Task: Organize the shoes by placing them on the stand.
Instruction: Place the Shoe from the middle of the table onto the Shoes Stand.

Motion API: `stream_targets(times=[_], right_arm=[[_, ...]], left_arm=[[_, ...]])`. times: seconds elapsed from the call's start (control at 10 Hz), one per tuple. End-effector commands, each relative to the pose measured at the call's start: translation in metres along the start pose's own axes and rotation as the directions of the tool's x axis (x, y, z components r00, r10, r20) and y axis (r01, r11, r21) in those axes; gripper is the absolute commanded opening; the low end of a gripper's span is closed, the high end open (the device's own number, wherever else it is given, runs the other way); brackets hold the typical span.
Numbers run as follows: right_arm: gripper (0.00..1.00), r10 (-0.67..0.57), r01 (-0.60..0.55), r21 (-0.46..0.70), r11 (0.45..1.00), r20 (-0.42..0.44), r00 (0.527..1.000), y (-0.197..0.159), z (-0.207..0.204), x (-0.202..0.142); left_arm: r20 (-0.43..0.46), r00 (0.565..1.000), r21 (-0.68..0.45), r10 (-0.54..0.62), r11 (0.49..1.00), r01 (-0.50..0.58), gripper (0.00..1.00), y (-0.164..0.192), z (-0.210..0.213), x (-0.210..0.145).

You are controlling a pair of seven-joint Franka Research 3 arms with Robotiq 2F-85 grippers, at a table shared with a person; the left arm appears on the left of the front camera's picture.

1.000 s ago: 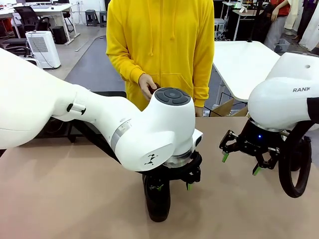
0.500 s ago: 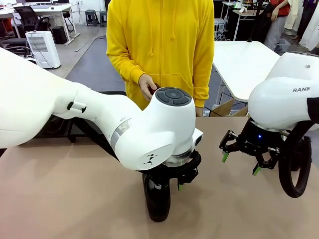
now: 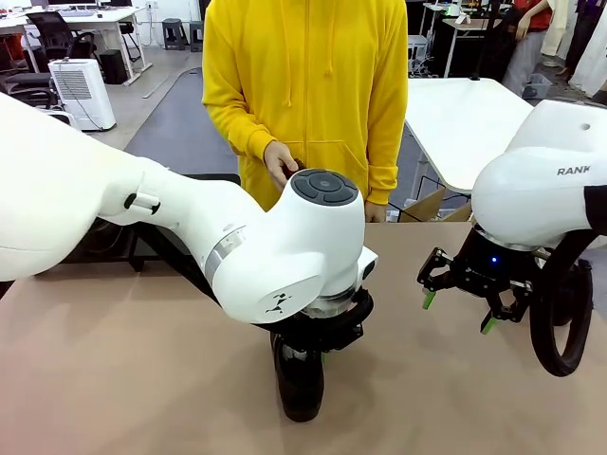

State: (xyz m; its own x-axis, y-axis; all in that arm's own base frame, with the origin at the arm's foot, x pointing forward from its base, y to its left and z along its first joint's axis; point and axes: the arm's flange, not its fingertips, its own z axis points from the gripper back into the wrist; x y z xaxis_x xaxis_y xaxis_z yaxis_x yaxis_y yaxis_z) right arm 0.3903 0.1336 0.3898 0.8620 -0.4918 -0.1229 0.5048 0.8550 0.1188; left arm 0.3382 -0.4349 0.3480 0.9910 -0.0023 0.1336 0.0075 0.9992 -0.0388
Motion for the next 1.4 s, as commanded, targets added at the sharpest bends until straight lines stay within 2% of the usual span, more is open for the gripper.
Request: stream_targets(times=[0.0, 0.1, 0.2, 0.3, 0.5, 0.6, 0.8, 1.1, 1.3], right_arm=[[1.00, 0.017, -0.017, -0.005, 1.000, 0.009, 1.000, -0.001, 0.002, 0.001], [1.00, 0.017, -0.017, -0.005, 1.000, 0.009, 1.000, -0.001, 0.002, 0.001], [1.00, 0.017, -0.017, -0.005, 1.000, 0.009, 1.000, -0.001, 0.002, 0.001], [1.00, 0.017, -0.017, -0.005, 1.000, 0.009, 1.000, -0.001, 0.002, 0.001], [1.00, 0.017, -0.017, -0.005, 1.000, 0.009, 1.000, -0.001, 0.002, 0.001], [1.00, 0.017, -0.017, -0.005, 1.000, 0.009, 1.000, -0.001, 0.002, 0.001], [1.00, 0.017, -0.017, -0.005, 1.000, 0.009, 1.000, -0.001, 0.002, 0.001], [1.00, 0.017, -0.017, -0.005, 1.000, 0.009, 1.000, -0.001, 0.002, 0.001], [1.00, 0.017, -0.017, -0.005, 1.000, 0.009, 1.000, -0.001, 0.002, 0.001]], left_arm=[[0.024, 0.994, -0.023, -0.105, 0.994, 0.106, 0.00, 0.010, 0.016, -0.003], [0.068, 0.991, -0.135, -0.111, 0.984, 0.120, 0.00, 0.019, 0.050, -0.002], [0.130, 0.990, -0.235, -0.055, 0.968, 0.085, 0.00, 0.039, 0.094, 0.004], [0.206, 0.978, -0.249, -0.040, 0.964, 0.092, 0.00, 0.061, 0.126, 0.012], [0.310, 0.948, -0.081, -0.075, 0.991, 0.105, 0.00, 0.111, 0.151, 0.048], [0.324, 0.944, -0.023, -0.068, 0.997, 0.079, 0.00, 0.143, 0.149, 0.071], [0.342, 0.937, 0.070, -0.075, 0.996, 0.054, 0.00, 0.184, 0.137, 0.108], [0.392, 0.915, 0.138, -0.094, 0.990, 0.043, 0.00, 0.222, 0.131, 0.155], [0.402, 0.907, 0.188, -0.123, 0.981, 0.050, 0.00, 0.231, 0.122, 0.178]])
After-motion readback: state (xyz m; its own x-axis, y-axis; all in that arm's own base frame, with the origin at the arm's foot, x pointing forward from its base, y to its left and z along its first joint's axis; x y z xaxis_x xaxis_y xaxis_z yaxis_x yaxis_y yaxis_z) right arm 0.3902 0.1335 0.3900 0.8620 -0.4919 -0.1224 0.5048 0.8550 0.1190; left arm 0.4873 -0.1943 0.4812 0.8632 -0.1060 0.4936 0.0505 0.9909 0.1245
